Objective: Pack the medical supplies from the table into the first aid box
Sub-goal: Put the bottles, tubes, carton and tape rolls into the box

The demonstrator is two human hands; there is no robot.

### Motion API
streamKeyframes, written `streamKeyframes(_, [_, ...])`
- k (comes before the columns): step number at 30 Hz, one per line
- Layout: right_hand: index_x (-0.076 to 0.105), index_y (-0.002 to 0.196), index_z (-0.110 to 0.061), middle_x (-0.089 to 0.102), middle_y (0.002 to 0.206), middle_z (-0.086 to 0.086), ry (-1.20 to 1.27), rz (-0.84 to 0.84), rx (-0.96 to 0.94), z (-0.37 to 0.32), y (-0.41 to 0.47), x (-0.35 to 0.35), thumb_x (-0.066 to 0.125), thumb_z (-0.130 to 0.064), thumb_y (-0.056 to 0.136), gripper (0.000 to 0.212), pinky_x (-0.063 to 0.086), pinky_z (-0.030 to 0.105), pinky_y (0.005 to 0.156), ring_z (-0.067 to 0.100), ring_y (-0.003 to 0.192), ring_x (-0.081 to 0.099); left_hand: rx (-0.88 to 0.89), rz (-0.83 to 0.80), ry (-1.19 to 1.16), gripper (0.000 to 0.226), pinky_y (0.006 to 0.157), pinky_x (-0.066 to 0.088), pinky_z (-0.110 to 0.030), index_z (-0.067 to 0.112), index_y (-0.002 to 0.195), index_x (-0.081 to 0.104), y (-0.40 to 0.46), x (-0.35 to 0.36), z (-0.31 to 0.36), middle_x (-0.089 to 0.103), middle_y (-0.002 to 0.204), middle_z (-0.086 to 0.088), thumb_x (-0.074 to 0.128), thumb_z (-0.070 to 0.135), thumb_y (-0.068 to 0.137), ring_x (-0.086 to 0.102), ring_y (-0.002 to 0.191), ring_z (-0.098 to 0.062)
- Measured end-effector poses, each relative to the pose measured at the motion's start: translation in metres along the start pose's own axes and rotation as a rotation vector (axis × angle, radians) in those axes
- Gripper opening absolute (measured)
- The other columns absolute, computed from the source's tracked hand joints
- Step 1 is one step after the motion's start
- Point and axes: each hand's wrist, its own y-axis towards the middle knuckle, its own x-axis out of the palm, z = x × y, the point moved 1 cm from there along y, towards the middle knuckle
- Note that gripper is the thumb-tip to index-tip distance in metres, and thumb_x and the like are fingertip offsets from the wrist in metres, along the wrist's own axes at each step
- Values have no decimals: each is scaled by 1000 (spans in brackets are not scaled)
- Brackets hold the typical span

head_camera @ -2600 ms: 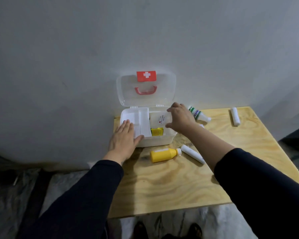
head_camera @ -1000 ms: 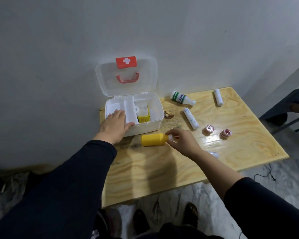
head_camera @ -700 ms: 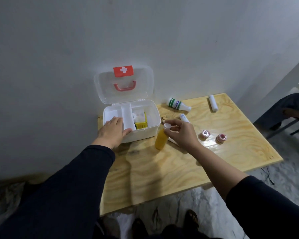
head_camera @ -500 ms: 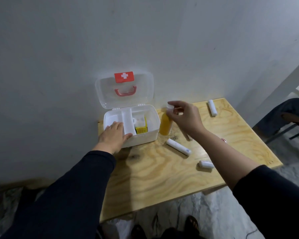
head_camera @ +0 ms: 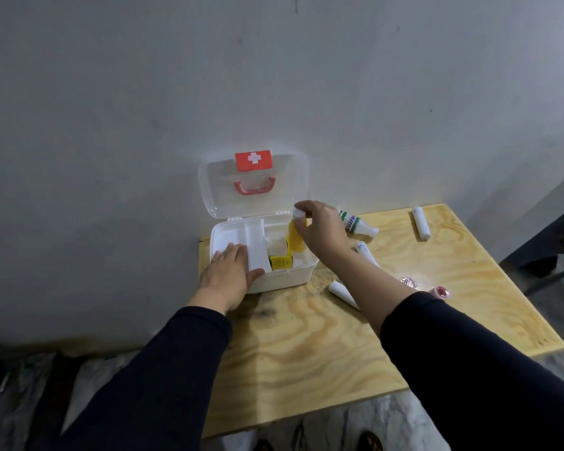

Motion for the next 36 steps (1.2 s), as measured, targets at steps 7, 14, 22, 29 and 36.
streamKeyframes(7, [64,118,-9,69,116,9,-55,-88,13,15,0,22,60,-5,87,32,50,30,86,24,104,64,28,-14,39,70,123,9,-37,7,152,16,6,7,-6,15,162,-7,30,50,99,7,151,-21])
streamKeyframes(14, [61,123,-11,67,121,10,2,-121,119,23,6,26,63,-5,85,39,51,31,91,23,109,63,23,-37,50,72,122,11,-36,7,152,17,7,5,-5,16,161,-7,31,52,99,9,150,-22])
streamKeyframes(22, [61,123,-12,66,120,9,47,-109,182,32,10,-9,60,-9,88,35,48,29,91,22,108,64,-20,-51,73,65,100,42,-43,15,144,37,20,-35,8,44,147,-6,31,59,96,46,131,-28])
streamKeyframes(29, [68,112,-7,71,111,12,-113,-186,219,90,9,-57,63,-14,85,28,50,34,91,29,106,64,154,108,-5,49,106,39,-40,19,145,40,56,-67,84,42,151,0,37,38,100,42,135,-24])
streamKeyframes(36, [60,124,-12,64,125,9,-236,-305,214,152,27,-87,56,-14,89,35,46,32,94,26,115,58,143,-37,-28,46,101,43,-37,23,137,50,88,-39,154,52,142,0,45,40,95,49,128,-23])
